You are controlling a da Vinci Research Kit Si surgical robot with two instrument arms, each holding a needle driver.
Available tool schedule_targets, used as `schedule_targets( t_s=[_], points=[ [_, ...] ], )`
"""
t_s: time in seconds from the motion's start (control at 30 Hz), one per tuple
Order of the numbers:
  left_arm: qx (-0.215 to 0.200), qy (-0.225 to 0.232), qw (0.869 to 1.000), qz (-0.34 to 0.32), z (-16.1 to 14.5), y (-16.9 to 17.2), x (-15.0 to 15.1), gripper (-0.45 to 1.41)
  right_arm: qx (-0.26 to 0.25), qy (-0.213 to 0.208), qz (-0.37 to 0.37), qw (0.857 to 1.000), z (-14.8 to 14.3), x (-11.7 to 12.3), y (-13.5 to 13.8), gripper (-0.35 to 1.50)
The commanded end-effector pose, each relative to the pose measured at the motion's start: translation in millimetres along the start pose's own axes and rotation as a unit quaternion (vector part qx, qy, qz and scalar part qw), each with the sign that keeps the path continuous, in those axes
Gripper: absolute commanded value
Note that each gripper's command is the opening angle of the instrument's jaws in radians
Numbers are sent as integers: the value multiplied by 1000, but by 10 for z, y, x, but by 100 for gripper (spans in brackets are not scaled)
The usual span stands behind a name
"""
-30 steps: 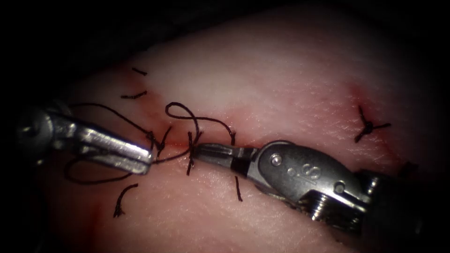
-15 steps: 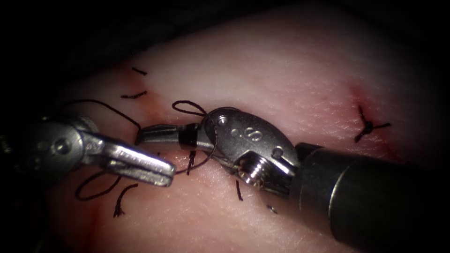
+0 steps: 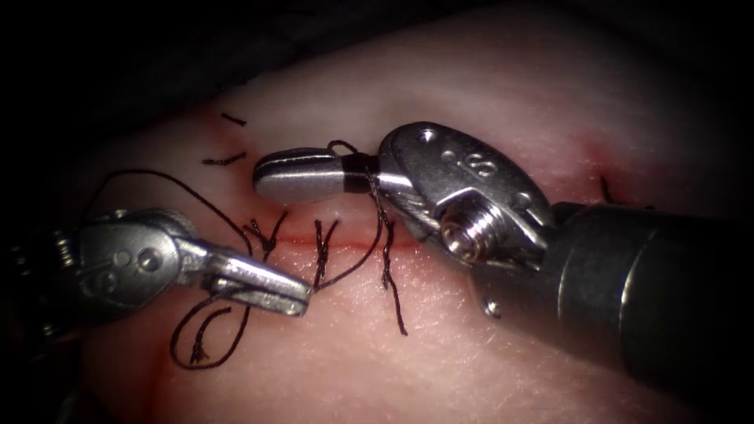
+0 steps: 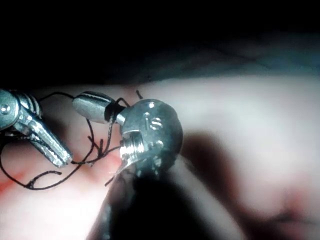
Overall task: Wound Closure
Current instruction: Loop suture once, clockwise, around right jaws
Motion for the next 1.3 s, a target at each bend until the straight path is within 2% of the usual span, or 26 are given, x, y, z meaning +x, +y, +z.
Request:
schedule_targets(
  t_s=[0.03, 0.23, 0.3, 0.33, 0.37, 0.47, 0.57, 0.6, 0.63, 0.73, 0.87, 0.93, 0.97, 1.0, 1.07, 1.1, 1.13, 1.17, 1.2, 1.27, 1.3],
  points=[
    [3, 0, 1000, 1, 5, -16, -2, -45, 15, 9, 16, 1000, 12, 9, 0, -35],
    [8, 1, 1000, 0, 17, -29, -9, -45, 73, 10, 73, 995, 7, 5, 0, -35],
    [7, 4, 1000, 1, 18, -35, -16, -45, 117, 2, 100, 988, 2, 6, 1, -35],
    [7, 4, 1000, 1, 18, -35, -16, -45, 117, 2, 100, 988, 2, 6, 1, -35],
    [5, 6, 1000, 3, 17, -39, -22, -45, 146, -5, 106, 984, -1, 6, 1, -35],
    [4, 10, 1000, 3, 15, -48, -38, -45, 160, -26, 109, 981, -6, 7, 0, -35],
    [1, 13, 1000, 0, 12, -51, -47, -45, 175, -71, 103, 976, -10, 7, -1, -35],
    [0, 15, 1000, -2, 10, -54, -51, -45, 187, -103, 94, 972, -12, 7, -1, -35],
    [-1, 16, 1000, -2, 10, -55, -53, -45, 191, -111, 86, 971, -12, 7, -1, -35],
    [1, 13, 1000, -4, 9, -57, -56, -45, 199, -120, 62, 971, -12, 6, -1, -35],
    [2, 13, 1000, -4, 8, -61, -60, -45, 209, -105, 3, 972, -12, 6, -1, -35],
    [2, 13, 1000, -4, 8, -63, -62, -45, 248, -151, -64, 955, -10, 5, -2, -35],
    [2, 13, 1000, -4, 8, -63, -62, -45, 248, -151, -64, 955, -10, 5, -2, -35],
    [3, 13, 1000, -4, 9, -63, -61, -45, 266, -169, -93, 944, -10, 4, -1, -35],
    [3, 13, 1000, -7, 9, -62, -61, -45, 276, -181, -105, 938, -11, 2, 0, -35],
    [2, 13, 1000, -10, 9, -62, -61, -45, 288, -192, -123, 930, -13, -1, 1, -35],
    [3, 12, 1000, -10, 8, -62, -61, -45, 309, -216, -144, 915, -14, -8, 2, -16],
    [2, 12, 1000, -10, 8, -61, -61, -45, 319, -228, -153, 907, -14, -11, 2, -1],
    [2, 12, 1000, -10, 8, -61, -61, -45, 319, -228, -153, 907, -14, -11, 2, -1],
    [3, 11, 1000, -13, 7, -61, -61, -45, 331, -245, -161, 897, -16, -21, 5, 22],
    [3, 11, 1000, -13, 7, -61, -61, -45, 332, -246, -162, 896, -17, -23, 6, 22]
  ],
)
